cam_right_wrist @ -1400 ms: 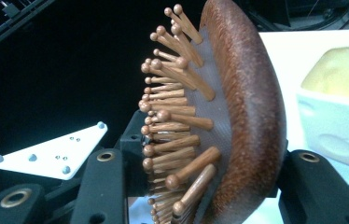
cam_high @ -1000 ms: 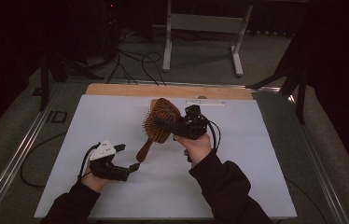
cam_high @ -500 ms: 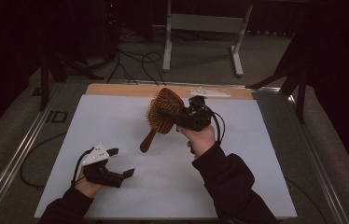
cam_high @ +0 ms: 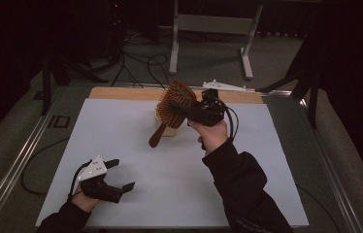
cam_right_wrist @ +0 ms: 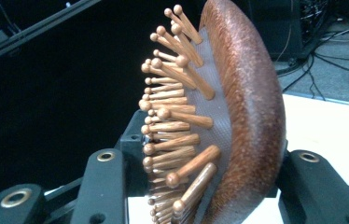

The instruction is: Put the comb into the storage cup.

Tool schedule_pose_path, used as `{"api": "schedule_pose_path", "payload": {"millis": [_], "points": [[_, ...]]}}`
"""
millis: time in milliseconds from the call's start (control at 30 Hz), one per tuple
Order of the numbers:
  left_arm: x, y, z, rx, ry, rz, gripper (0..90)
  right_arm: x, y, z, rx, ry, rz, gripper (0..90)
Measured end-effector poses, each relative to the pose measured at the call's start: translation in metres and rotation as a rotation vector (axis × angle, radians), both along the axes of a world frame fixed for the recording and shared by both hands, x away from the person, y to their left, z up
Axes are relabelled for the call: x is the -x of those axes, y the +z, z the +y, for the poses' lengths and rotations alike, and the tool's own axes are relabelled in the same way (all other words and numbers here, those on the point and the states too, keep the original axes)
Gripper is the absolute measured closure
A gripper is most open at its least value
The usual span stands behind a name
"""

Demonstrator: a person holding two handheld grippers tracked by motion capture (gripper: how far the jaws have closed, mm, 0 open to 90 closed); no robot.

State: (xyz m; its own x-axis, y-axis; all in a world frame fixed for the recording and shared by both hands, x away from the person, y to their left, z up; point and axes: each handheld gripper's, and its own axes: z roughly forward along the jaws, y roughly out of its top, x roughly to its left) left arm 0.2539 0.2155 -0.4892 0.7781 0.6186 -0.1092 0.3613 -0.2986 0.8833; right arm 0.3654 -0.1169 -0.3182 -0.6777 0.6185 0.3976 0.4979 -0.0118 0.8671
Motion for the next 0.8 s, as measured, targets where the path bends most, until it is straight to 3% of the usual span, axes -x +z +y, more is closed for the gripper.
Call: {"api": "schedule_pose_path", "payload": {"millis": [500, 800], "points": [[0.004, -0.002, 0.004, 0.005, -0.006, -0.018, 0.0, -0.024, 0.022, -0.011, -0.013, -0.055, -0.025, 51.6], [0.005, -0.002, 0.005, 0.022, -0.012, -0.028, 0.0, -0.046, 0.04, -0.013, -0.003, -0.124, -0.057, 51.6]]}}
